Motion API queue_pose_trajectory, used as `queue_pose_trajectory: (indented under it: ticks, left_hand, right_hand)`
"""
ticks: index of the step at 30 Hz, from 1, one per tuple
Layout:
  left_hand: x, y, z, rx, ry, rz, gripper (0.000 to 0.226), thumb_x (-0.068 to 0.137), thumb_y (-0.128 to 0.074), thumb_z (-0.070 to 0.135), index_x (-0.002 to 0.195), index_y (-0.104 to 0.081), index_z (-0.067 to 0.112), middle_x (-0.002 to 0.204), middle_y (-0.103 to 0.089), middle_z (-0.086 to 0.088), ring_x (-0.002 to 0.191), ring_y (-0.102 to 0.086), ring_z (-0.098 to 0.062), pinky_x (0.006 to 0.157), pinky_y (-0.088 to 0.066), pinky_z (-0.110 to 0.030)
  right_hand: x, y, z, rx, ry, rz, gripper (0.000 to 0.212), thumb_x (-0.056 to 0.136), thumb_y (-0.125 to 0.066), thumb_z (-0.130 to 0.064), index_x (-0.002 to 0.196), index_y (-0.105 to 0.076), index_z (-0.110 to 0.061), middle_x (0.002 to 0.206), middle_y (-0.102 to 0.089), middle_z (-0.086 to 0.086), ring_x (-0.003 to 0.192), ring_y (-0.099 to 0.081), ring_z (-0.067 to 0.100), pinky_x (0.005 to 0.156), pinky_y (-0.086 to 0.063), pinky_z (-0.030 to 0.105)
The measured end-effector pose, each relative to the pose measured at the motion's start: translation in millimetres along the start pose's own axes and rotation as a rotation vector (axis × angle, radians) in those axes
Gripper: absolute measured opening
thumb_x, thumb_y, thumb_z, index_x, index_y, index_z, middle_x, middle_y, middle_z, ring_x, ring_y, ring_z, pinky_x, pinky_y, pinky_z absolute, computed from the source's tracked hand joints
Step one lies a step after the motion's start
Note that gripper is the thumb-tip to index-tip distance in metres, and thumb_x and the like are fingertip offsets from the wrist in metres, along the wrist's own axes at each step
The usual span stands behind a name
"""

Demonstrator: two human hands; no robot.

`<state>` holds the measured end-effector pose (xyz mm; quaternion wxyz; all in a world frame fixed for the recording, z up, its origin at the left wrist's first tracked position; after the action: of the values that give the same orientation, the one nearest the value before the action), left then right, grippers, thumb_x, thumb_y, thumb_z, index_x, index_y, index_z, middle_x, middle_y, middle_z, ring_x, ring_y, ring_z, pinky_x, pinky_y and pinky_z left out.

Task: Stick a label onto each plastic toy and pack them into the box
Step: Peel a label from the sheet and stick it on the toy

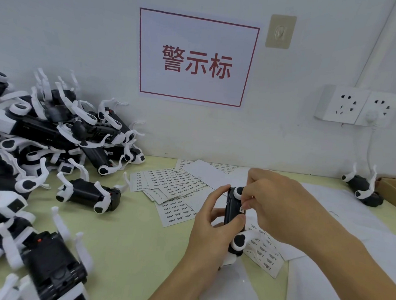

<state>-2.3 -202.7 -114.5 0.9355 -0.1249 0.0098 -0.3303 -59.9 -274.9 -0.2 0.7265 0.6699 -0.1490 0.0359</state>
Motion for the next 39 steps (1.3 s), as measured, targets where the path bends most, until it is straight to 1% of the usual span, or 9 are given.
queue_pose_trajectory:
  ticks: [3, 5, 9, 14, 20, 23, 28, 33, 39]
  left_hand:
    - [-0.8, 1.0, 0.9, 0.005, -0.010, 0.004, 0.055, 0.074, -0.073, 0.027, 0.115, -0.059, 0.060, 0.095, -0.073, 0.011, 0.086, -0.074, -0.010, 0.068, -0.054, -0.018]
    - [-1.4, 1.3, 1.7, 0.008, -0.016, 0.003, 0.054, 0.080, -0.073, 0.021, 0.116, -0.059, 0.059, 0.096, -0.073, 0.009, 0.087, -0.074, -0.012, 0.067, -0.053, -0.017]
    - [-2.3, 0.8, 3.1, 0.017, -0.004, 0.007, 0.055, 0.073, -0.072, 0.029, 0.116, -0.059, 0.060, 0.096, -0.072, 0.012, 0.087, -0.074, -0.013, 0.074, -0.055, -0.026]
    - [-2.1, 0.1, 3.7, 0.012, -0.004, 0.012, 0.056, 0.069, -0.071, 0.031, 0.114, -0.059, 0.061, 0.096, -0.072, 0.011, 0.087, -0.074, -0.015, 0.080, -0.059, -0.034]
    - [-2.7, 0.0, 4.8, 0.007, -0.013, 0.022, 0.056, 0.069, -0.071, 0.032, 0.114, -0.059, 0.062, 0.097, -0.072, 0.010, 0.089, -0.074, -0.016, 0.081, -0.059, -0.036]
    - [-2.6, -0.2, 6.0, -0.019, -0.011, 0.031, 0.053, 0.069, -0.074, 0.036, 0.114, -0.059, 0.061, 0.100, -0.073, 0.007, 0.089, -0.075, -0.018, 0.083, -0.059, -0.042]
    - [-3.2, -0.4, 9.3, -0.042, -0.032, 0.040, 0.049, 0.070, -0.078, 0.046, 0.113, -0.060, 0.060, 0.103, -0.073, 0.003, 0.088, -0.075, -0.016, 0.079, -0.060, -0.035]
    - [-2.3, 1.5, 6.9, -0.037, -0.047, 0.042, 0.041, 0.087, -0.076, 0.029, 0.112, -0.061, 0.058, 0.099, -0.073, 0.004, 0.087, -0.075, -0.013, 0.066, -0.057, -0.019]
    - [-2.4, 1.6, 6.9, -0.018, -0.056, 0.031, 0.043, 0.088, -0.072, 0.025, 0.115, -0.059, 0.057, 0.100, -0.073, 0.004, 0.087, -0.075, -0.016, 0.071, -0.060, -0.027]
  right_hand:
    - [0.8, -1.9, 1.3, -0.011, -0.002, 0.002, 0.019, 0.093, -0.057, -0.016, 0.090, -0.065, -0.033, 0.083, -0.037, -0.013, 0.077, -0.049, 0.008, 0.057, -0.029, 0.018]
    - [1.0, -2.6, 1.7, -0.012, -0.009, 0.006, 0.018, 0.093, -0.057, -0.017, 0.090, -0.065, -0.033, 0.082, -0.036, -0.013, 0.075, -0.048, 0.009, 0.054, -0.026, 0.018]
    - [1.2, -2.6, 1.3, -0.007, -0.007, 0.020, 0.017, 0.091, -0.058, -0.017, 0.088, -0.065, -0.032, 0.083, -0.037, -0.013, 0.077, -0.051, 0.011, 0.059, -0.030, 0.020]
    - [1.0, -2.6, 0.2, -0.001, 0.001, 0.018, 0.017, 0.089, -0.059, -0.016, 0.086, -0.065, -0.031, 0.080, -0.037, -0.012, 0.077, -0.051, 0.011, 0.058, -0.031, 0.021]
    - [0.6, -1.1, -1.6, -0.009, -0.002, 0.018, 0.016, 0.090, -0.059, -0.017, 0.086, -0.064, -0.031, 0.082, -0.039, -0.011, 0.076, -0.051, 0.011, 0.058, -0.033, 0.021]
    - [0.4, -0.5, -2.8, -0.018, -0.008, 0.012, 0.014, 0.092, -0.057, -0.020, 0.087, -0.065, -0.030, 0.087, -0.043, -0.010, 0.078, -0.053, 0.012, 0.064, -0.042, 0.024]
    - [-0.6, 1.2, -5.0, -0.050, -0.014, 0.010, 0.015, 0.094, -0.053, -0.020, 0.088, -0.065, -0.027, 0.092, -0.045, -0.009, 0.080, -0.055, 0.015, 0.069, -0.048, 0.029]
    - [-0.8, 4.0, -7.6, -0.055, -0.012, 0.022, 0.018, 0.094, -0.051, -0.024, 0.088, -0.067, -0.029, 0.091, -0.045, -0.009, 0.081, -0.054, 0.013, 0.068, -0.046, 0.027]
    - [-2.9, 10.1, -9.9, -0.086, -0.013, 0.051, 0.022, 0.093, -0.048, -0.030, 0.086, -0.069, -0.029, 0.087, -0.046, -0.009, 0.083, -0.050, 0.012, 0.068, -0.046, 0.028]
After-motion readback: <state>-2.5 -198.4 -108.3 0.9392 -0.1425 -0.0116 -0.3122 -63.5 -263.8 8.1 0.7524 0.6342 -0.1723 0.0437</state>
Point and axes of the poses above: each hand's wrist, its own x-axis towards the middle knuckle, its own y-axis out of the back of the hand, z = x × y, the point moved 7 cm from there along x, towards the middle knuckle
